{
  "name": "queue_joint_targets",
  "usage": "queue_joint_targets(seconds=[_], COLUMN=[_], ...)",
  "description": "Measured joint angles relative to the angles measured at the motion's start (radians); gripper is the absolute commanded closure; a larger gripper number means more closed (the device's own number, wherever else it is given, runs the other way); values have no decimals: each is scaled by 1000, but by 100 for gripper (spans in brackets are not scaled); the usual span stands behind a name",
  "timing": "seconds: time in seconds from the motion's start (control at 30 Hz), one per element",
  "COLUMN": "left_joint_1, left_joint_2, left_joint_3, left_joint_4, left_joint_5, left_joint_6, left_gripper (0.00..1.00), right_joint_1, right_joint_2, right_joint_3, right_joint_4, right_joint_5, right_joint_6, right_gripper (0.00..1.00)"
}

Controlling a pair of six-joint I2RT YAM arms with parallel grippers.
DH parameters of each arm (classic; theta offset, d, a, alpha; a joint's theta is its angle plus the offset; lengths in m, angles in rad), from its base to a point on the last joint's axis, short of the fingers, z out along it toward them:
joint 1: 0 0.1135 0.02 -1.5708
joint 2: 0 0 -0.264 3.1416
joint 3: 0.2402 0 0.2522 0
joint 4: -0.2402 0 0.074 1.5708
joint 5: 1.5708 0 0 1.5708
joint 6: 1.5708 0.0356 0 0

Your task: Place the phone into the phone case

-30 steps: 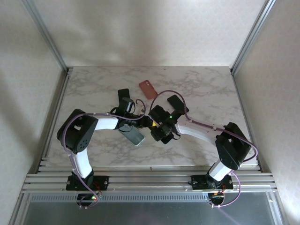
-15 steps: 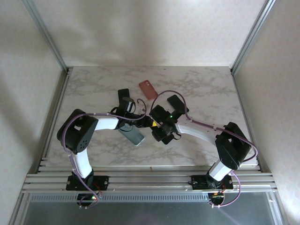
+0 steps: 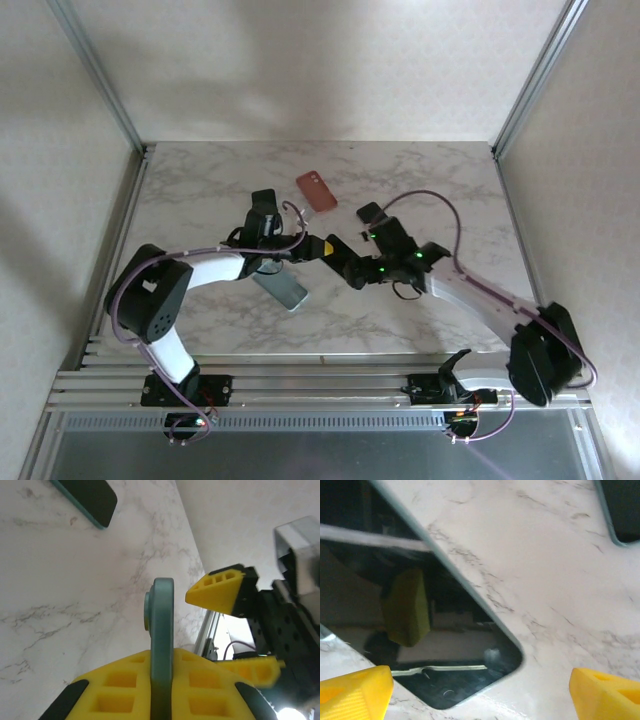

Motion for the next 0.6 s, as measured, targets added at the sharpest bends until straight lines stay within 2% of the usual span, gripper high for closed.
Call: queue_joint_targets(seconds=[0.17,0.3,0.43,0.6], left_joint_1=[19,30,32,32], left_joint_2=[-49,-78,-83,-83], left_joint_3=[-36,-85,-146,-195], left_joint_4=[53,132,233,313], left_joint_5=[-43,-68,-80,-85], left_joint_6=[-75,-161,-255,-336], left_gripper=[100,100,100,100], right_joint_1=[-122,-186,-204,-204], right_joint_2=[-141,-197,-193,-163], right_joint_3=[-187,-332,-433,-450], right_joint_4=[149,337,526,683], right_joint_5=[-166,-302,-397,-468], right_joint_6=[139,274,391,475], right_gripper=[6,5,7,13])
